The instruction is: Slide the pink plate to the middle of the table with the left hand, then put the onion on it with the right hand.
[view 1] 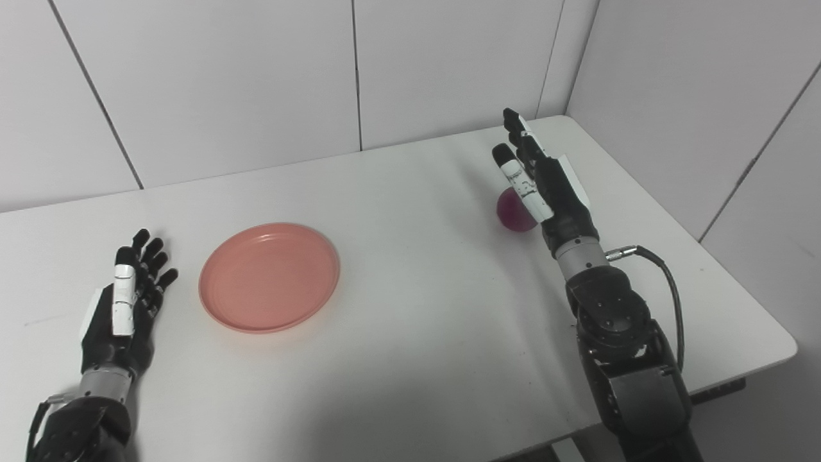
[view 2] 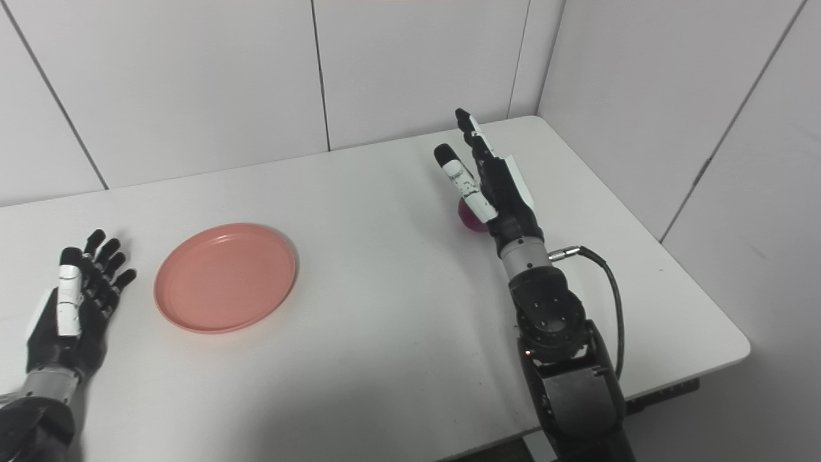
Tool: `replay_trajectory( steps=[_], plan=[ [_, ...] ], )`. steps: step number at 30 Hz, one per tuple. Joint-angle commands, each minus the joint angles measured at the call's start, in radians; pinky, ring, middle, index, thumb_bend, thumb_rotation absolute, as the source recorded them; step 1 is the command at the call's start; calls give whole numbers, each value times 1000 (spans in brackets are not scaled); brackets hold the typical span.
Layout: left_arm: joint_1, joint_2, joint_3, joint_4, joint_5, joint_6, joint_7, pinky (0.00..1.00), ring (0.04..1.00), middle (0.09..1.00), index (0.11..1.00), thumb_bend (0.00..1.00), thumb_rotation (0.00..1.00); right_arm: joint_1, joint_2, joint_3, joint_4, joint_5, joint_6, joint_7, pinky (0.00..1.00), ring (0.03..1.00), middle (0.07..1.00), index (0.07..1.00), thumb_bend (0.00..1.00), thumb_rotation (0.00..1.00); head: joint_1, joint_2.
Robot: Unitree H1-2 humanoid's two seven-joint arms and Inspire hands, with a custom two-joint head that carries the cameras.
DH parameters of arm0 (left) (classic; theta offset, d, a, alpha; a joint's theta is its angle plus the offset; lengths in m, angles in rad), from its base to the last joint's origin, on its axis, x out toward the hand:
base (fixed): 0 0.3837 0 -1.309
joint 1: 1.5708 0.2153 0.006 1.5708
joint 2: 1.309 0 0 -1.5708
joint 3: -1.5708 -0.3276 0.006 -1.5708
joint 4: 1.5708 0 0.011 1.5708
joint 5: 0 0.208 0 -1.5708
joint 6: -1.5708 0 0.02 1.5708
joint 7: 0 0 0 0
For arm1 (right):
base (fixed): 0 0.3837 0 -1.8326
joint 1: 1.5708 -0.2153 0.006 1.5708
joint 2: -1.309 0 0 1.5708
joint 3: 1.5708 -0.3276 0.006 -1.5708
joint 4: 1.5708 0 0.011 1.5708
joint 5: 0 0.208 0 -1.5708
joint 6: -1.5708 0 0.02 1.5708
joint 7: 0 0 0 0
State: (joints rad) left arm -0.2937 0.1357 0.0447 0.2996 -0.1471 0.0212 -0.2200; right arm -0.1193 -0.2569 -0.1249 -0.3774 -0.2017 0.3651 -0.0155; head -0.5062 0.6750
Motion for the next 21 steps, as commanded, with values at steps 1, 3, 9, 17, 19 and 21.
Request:
replay_trajectory(
  steps=[1, 3, 9, 17, 19, 21],
  plan=[
    [-51, 19, 4, 7, -8, -54, -17, 1000, 1000, 978, 989, 746, 1000, -48, -50, 2, -29, -65, 5, -9, 933, 959, 945, 952, 752, 889, -18, -5],
    [-53, 22, 5, 27, -7, -75, -21, 1000, 1000, 976, 987, 750, 1000, -52, -64, 0, -28, -89, 17, -2, 928, 957, 945, 950, 748, 880, -29, -9],
    [-61, 25, 16, 69, -18, -105, -30, 1000, 993, 967, 979, 750, 1000, -81, -112, -4, -4, -112, 79, 34, 866, 928, 949, 952, 730, 621, -42, -15],
    [-58, 28, 16, 78, -20, -127, -35, 1000, 991, 967, 978, 743, 1000, -135, -139, 17, 89, -349, 105, 157, 812, 903, 928, 904, 863, 439, -21, -19],
    [-55, 28, 15, 77, -20, -130, -37, 1000, 996, 969, 980, 749, 1000, -148, -143, 21, 116, -390, 105, 194, 798, 897, 925, 910, 886, 382, -19, -21],
    [-53, 26, 13, 74, -17, -134, -36, 1000, 997, 970, 980, 749, 1000, -161, -151, 28, 141, -425, 105, 225, 794, 896, 924, 912, 890, 374, -16, -20]
  ],
)
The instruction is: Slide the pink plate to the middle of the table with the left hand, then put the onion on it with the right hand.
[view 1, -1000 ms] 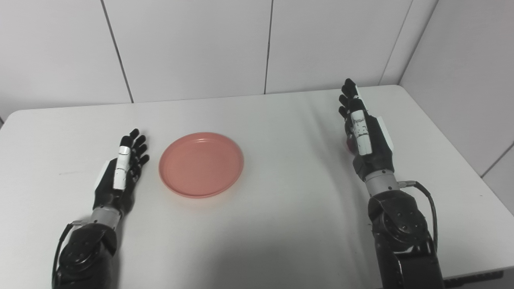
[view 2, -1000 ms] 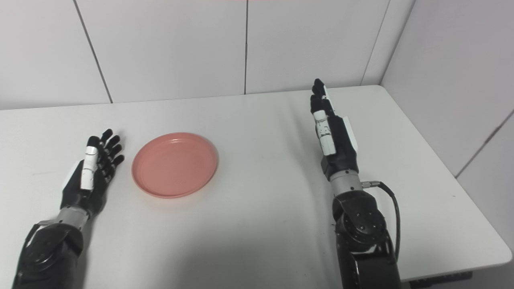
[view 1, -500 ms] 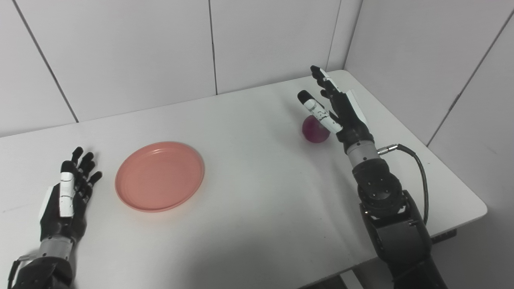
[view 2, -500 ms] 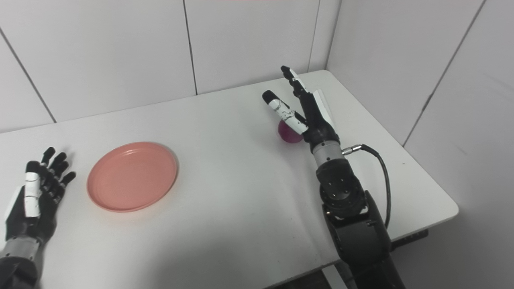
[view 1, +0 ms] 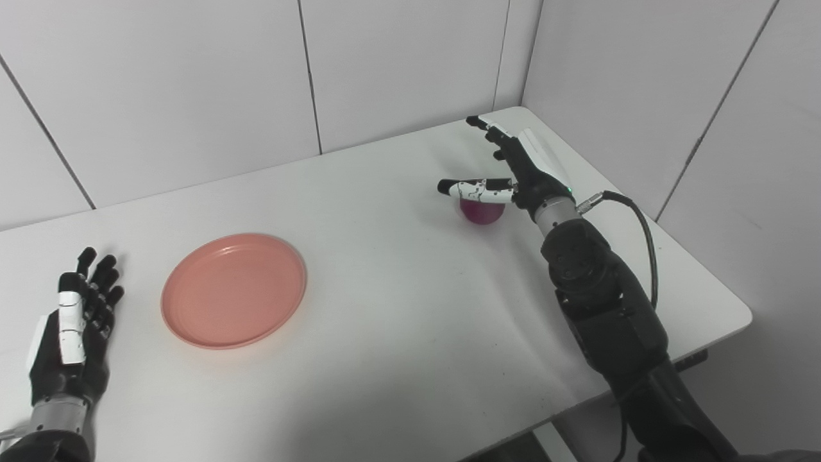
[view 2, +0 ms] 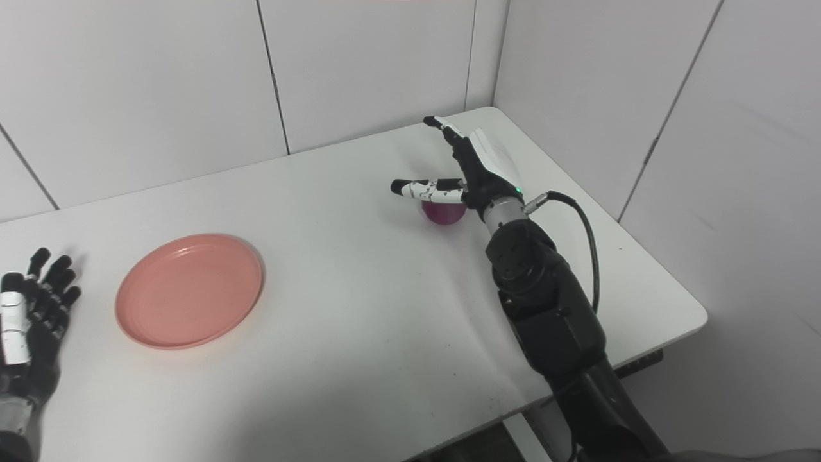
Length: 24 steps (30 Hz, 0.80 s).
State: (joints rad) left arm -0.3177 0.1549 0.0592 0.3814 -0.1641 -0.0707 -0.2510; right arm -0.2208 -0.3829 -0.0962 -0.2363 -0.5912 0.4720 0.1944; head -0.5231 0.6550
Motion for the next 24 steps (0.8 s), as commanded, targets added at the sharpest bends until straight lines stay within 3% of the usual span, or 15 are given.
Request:
replay_trajectory(
  steps=[1, 6, 12, 24],
  plan=[
    [-28, 7, -2, -9, 2, -44, -3, 1000, 995, 968, 978, 748, 1000, -65, -28, 2, 12, -50, -2, 27, 792, 895, 921, 910, 901, 354, 1, 0],
    [-23, 4, -6, -19, 5, -46, -2, 1000, 997, 970, 979, 751, 1000, -93, -46, 37, 101, -127, -2, 87, 823, 905, 921, 912, 936, 283, 7, 1],
    [-18, 3, -9, -30, 5, -46, -2, 1000, 997, 970, 979, 750, 1000, -101, -63, 79, 190, -126, -5, 84, 830, 905, 903, 896, 963, 232, 10, 3],
    [-11, 2, -8, -47, -1, -35, -3, 1000, 1000, 974, 981, 753, 1000, -85, -65, 89, 227, -198, -3, 104, 759, 863, 885, 872, 902, 57, 12, 6]
  ],
)
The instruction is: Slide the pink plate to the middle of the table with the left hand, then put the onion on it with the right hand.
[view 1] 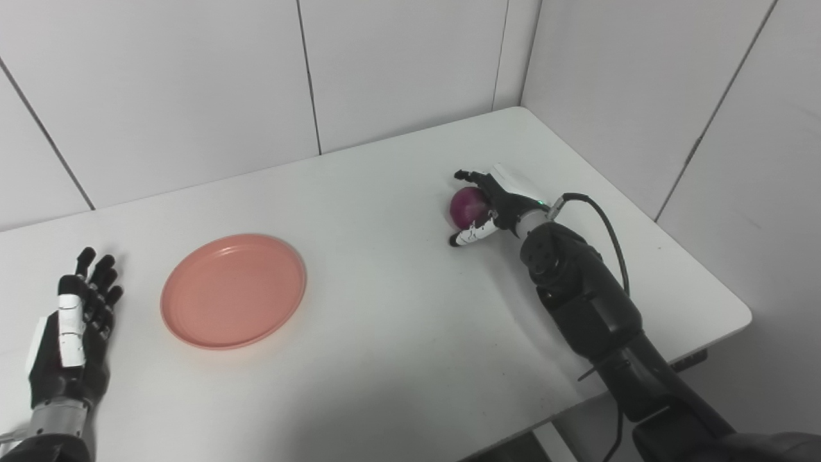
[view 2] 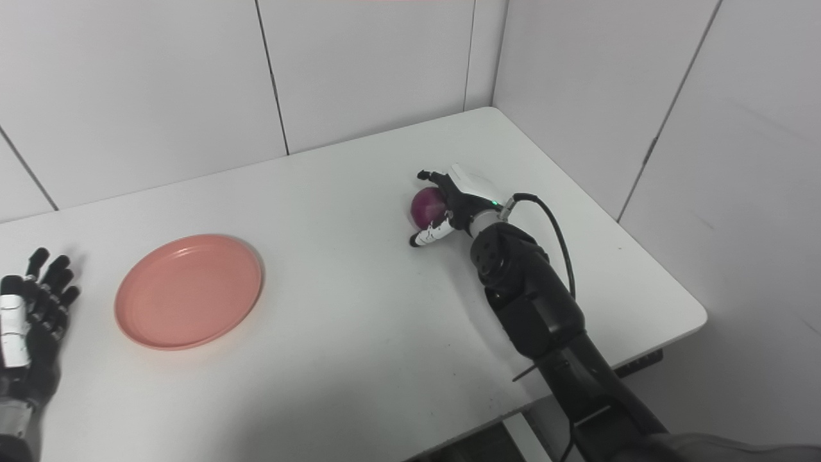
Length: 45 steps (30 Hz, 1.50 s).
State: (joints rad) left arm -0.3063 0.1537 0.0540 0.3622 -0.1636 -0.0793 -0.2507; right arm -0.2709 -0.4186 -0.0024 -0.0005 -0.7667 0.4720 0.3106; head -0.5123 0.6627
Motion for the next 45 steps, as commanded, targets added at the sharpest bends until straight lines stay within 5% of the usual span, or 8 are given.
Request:
replay_trajectory(
  steps=[1, 5, 6, 11, 13, 30, 45],
  plan=[
    [-22, 3, -2, -29, -2, -26, -1, 1000, 1000, 974, 982, 752, 1000, -33, -29, -5, -9, -30, -3, -13, 736, 849, 880, 867, 892, 44, 1, -2],
    [-20, 3, -5, -31, 6, -31, 2, 1000, 999, 973, 982, 749, 1000, -25, -38, 6, 1, -21, -9, -61, 378, 513, 768, 801, 784, 1, 3, -2],
    [-19, 3, -5, -33, 5, -29, 1, 1000, 1000, 974, 982, 751, 1000, -22, -31, -2, 5, -10, -14, -84, 342, 478, 697, 750, 654, 0, 3, -2],
    [-17, -2, -1, -41, -5, -18, 2, 1000, 996, 969, 979, 743, 1000, -13, -11, -19, 13, 40, -55, -190, 398, 408, 498, 554, 518, 0, 6, 0],
    [-17, -1, -1, -40, -4, -18, 2, 1000, 996, 969, 980, 745, 1000, -11, -4, -18, 11, 56, -72, -231, 372, 401, 489, 538, 515, 0, 6, 0],
    [-14, -8, 0, -47, -12, -7, 1, 1000, 1000, 971, 979, 747, 1000, -1, 25, -7, -38, 144, -155, -360, 390, 416, 490, 522, 517, 0, 27, 1],
    [16, -37, -27, -108, 13, 14, 19, 1000, 997, 974, 986, 695, 1000, -17, 126, 73, -180, 209, -155, -319, 347, 395, 480, 540, 513, 0, 142, -8]
  ],
)
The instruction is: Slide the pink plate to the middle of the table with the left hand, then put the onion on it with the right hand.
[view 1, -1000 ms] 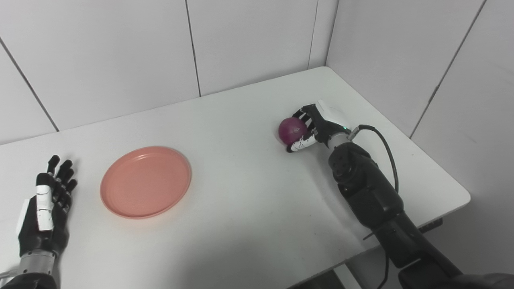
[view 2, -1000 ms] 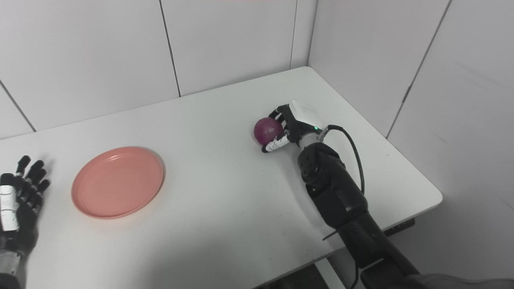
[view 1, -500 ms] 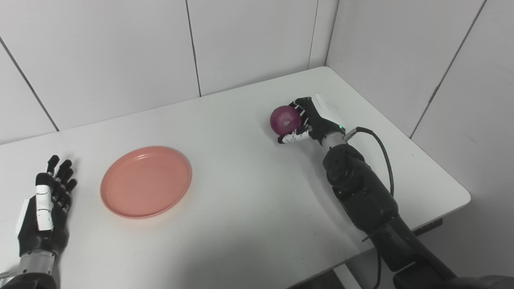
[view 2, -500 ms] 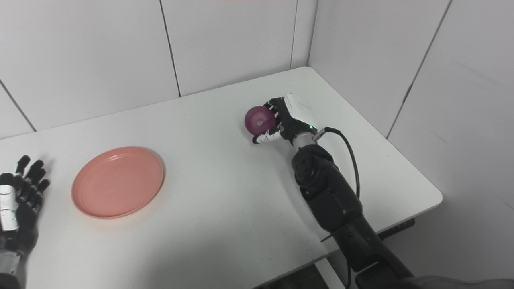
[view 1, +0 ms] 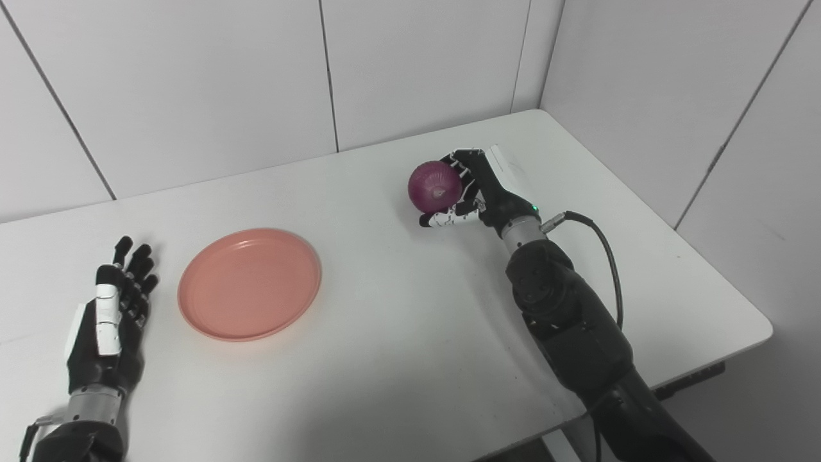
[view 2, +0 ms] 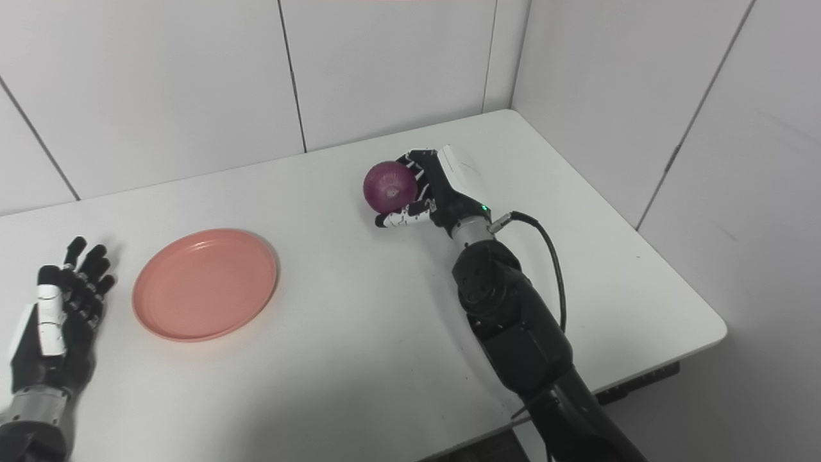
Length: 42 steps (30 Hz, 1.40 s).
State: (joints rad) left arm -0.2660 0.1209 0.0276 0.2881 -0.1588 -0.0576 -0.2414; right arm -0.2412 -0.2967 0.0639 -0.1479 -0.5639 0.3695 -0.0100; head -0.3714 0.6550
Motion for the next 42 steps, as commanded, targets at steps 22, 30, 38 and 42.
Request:
replay_trajectory(
  steps=[22, 30, 38, 42],
  plan=[
    [16, -105, -73, -165, 95, 113, 102, 1000, 1000, 990, 994, 702, 1000, -130, 128, 212, 65, 5, -139, 28, 341, 391, 484, 538, 512, 0, 355, 3],
    [15, -124, -80, -166, 110, 115, 116, 1000, 1000, 989, 988, 716, 1000, -174, 171, 246, 151, -8, -139, 27, 308, 380, 470, 543, 511, 0, 386, 4],
    [14, -128, -88, -163, 120, 102, 123, 1000, 1000, 991, 987, 718, 1000, -226, 213, 257, 243, -16, -120, 34, 342, 394, 484, 536, 513, 0, 390, 7],
    [12, -129, -88, -160, 120, 96, 123, 1000, 1000, 992, 987, 720, 1000, -250, 218, 273, 305, -25, -151, 19, 355, 396, 479, 539, 513, 0, 390, 7]
  ],
)
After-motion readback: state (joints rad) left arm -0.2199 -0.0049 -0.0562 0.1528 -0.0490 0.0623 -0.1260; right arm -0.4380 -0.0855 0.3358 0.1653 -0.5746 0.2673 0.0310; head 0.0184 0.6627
